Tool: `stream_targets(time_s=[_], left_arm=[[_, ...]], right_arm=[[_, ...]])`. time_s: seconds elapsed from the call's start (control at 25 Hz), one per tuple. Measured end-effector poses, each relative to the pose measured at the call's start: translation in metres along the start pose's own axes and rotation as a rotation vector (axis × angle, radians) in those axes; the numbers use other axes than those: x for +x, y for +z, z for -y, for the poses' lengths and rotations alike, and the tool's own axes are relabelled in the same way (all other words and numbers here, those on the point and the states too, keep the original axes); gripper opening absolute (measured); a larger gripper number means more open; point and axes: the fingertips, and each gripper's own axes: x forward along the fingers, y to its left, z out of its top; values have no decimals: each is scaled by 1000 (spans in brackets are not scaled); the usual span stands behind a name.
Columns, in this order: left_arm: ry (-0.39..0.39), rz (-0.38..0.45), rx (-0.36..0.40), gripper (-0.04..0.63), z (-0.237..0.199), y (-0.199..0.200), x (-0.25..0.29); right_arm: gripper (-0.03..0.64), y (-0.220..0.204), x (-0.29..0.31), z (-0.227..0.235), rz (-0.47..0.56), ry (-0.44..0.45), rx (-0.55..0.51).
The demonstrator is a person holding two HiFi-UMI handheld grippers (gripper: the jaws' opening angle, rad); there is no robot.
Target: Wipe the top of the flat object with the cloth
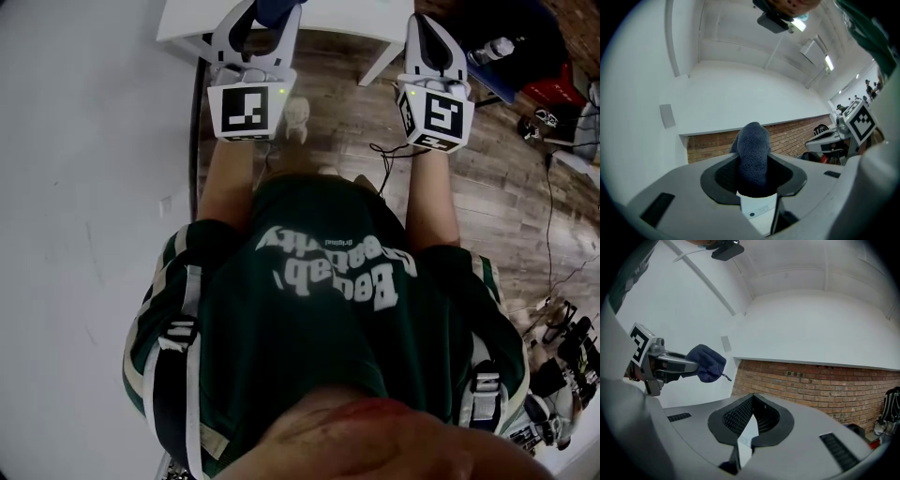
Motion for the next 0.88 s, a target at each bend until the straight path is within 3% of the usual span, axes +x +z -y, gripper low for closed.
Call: stream_targets(time_s=[0.72, 0.88], left_arm=[[-63, -25, -10, 149, -128, -33, 178], [-85, -44, -10, 149, -152, -58, 213]], right_arm=[[-5, 6, 216, 20, -35, -9, 12], [-5, -7, 260, 21, -38, -23, 17]])
